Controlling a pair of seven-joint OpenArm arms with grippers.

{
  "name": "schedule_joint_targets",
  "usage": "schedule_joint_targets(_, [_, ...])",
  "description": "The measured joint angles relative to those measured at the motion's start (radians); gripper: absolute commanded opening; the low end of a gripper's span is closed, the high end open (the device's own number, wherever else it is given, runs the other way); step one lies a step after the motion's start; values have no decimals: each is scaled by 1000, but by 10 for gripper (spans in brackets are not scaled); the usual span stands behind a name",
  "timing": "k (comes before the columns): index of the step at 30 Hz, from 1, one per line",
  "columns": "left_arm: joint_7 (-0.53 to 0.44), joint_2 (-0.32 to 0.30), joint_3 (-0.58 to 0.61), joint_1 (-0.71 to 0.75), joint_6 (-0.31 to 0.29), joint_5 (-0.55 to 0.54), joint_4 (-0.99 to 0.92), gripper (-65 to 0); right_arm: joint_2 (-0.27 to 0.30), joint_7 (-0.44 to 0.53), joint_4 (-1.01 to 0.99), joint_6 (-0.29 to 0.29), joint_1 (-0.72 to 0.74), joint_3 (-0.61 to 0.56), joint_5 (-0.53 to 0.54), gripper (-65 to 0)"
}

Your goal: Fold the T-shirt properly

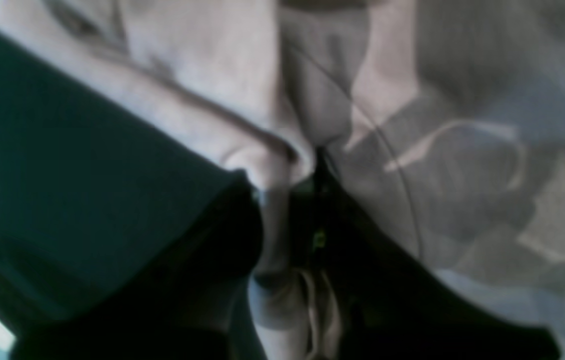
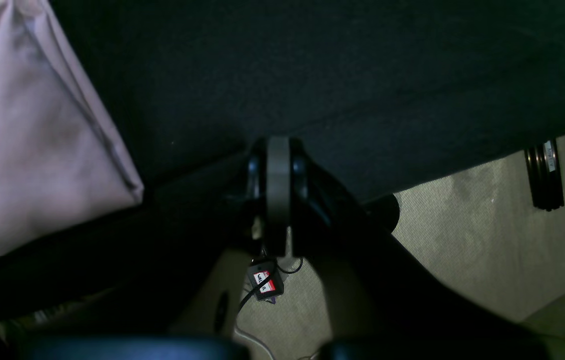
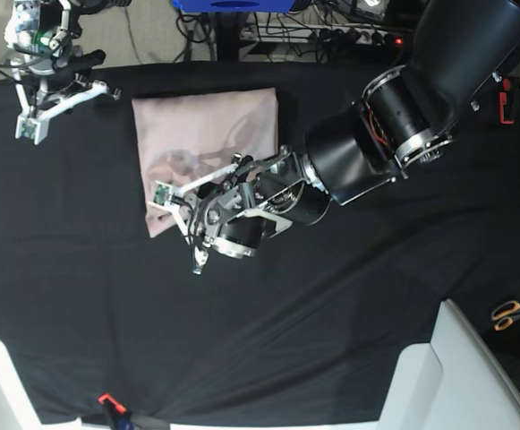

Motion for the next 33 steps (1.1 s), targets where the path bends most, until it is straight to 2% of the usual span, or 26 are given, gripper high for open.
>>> schedule_joint_targets(18, [-7,15,8,-21,-5,-20,-12,-650,-3,-3,0,-4,0,0,0,-650])
schedule_joint_targets(24, [35,14,8,-58,-12,-31,-42,-323,-3,-3,0,-5,0,0,0,-650])
schedule_joint_targets(29, [39,14,7,-82,-12,-31,-46,-146,-3,-3,0,-6,0,0,0,-650])
schedule_joint_targets(31, [39,14,-9,-88,-13,-32,-46,-105,-3,-3,0,-6,0,-3,0,-650])
schedule_joint_targets(33, [45,17,-78,-94,-16,-32,-46,-95,-3,-4,0,-6,0,-5,1,-650])
